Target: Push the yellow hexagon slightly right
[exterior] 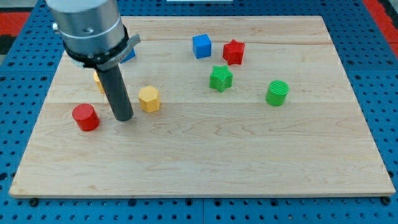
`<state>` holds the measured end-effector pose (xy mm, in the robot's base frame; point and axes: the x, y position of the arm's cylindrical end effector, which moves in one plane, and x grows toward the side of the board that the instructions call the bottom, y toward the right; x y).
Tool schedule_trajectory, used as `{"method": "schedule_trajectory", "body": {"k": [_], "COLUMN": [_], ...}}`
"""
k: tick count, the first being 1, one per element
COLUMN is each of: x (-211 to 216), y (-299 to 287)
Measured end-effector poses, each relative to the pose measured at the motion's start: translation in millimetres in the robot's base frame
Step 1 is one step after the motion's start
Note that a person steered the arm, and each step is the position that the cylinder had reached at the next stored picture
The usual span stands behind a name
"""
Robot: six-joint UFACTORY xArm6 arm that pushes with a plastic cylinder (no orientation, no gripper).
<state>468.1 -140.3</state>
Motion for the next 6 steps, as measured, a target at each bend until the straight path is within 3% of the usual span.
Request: {"method": "schedule_trajectory", "body": {"k": [2, 3, 6], "x": [-18, -33, -37], "y": [29, 11, 57]}}
